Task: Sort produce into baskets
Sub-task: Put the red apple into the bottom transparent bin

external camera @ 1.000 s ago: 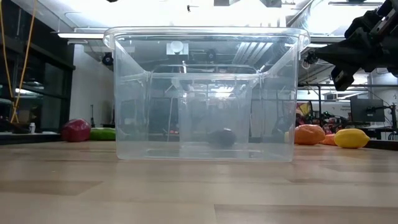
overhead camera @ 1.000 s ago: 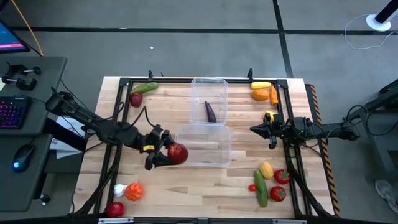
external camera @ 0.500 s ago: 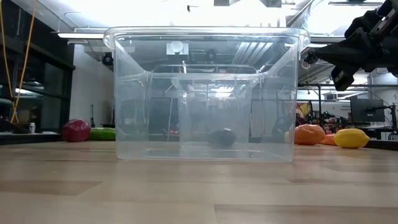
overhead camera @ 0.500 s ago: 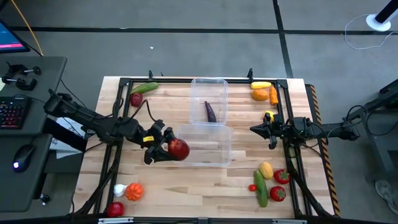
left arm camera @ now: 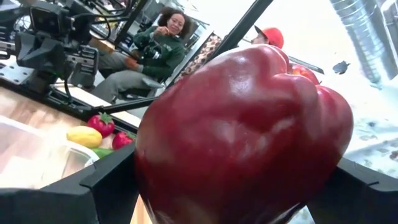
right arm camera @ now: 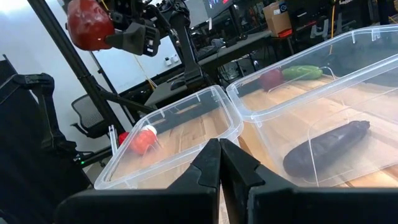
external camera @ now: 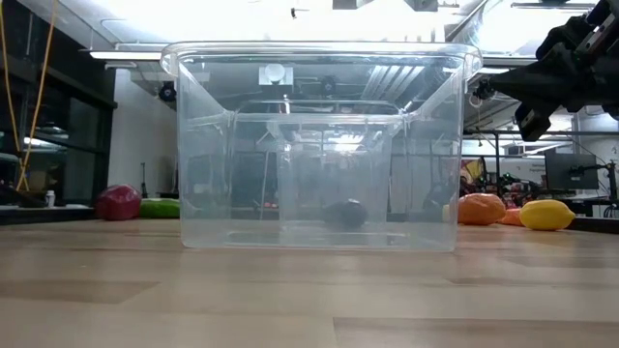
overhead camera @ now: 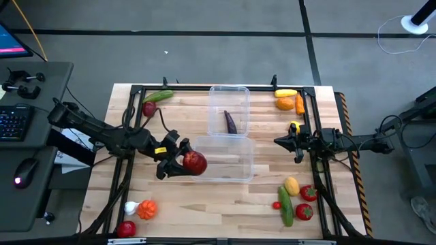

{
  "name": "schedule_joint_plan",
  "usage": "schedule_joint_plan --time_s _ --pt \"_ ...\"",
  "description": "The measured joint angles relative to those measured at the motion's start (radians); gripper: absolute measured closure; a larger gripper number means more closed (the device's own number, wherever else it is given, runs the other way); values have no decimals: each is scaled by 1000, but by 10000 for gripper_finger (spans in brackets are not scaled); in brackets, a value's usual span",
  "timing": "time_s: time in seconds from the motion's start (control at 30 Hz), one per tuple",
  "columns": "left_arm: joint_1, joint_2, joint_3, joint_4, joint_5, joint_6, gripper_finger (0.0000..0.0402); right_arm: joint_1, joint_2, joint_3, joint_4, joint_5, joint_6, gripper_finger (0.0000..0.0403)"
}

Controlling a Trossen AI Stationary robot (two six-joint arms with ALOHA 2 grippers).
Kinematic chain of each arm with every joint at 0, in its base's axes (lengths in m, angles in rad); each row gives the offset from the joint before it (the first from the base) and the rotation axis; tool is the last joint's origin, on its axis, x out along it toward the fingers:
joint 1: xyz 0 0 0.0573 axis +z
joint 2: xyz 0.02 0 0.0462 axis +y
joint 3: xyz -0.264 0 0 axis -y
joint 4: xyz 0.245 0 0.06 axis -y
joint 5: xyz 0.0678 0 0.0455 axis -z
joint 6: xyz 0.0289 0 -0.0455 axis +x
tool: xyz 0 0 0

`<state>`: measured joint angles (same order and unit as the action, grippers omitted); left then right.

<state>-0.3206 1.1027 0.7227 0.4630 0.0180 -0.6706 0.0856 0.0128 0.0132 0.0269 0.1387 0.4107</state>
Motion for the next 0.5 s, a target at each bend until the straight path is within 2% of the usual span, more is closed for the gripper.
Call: schedule_joint_plan --time_s 0.37,0.5 --pt "0 0 0 7 -12 80 58 0 0 0 0 0 0 402" --pt "0 0 0 7 -27 173 58 0 0 0 0 0 0 402"
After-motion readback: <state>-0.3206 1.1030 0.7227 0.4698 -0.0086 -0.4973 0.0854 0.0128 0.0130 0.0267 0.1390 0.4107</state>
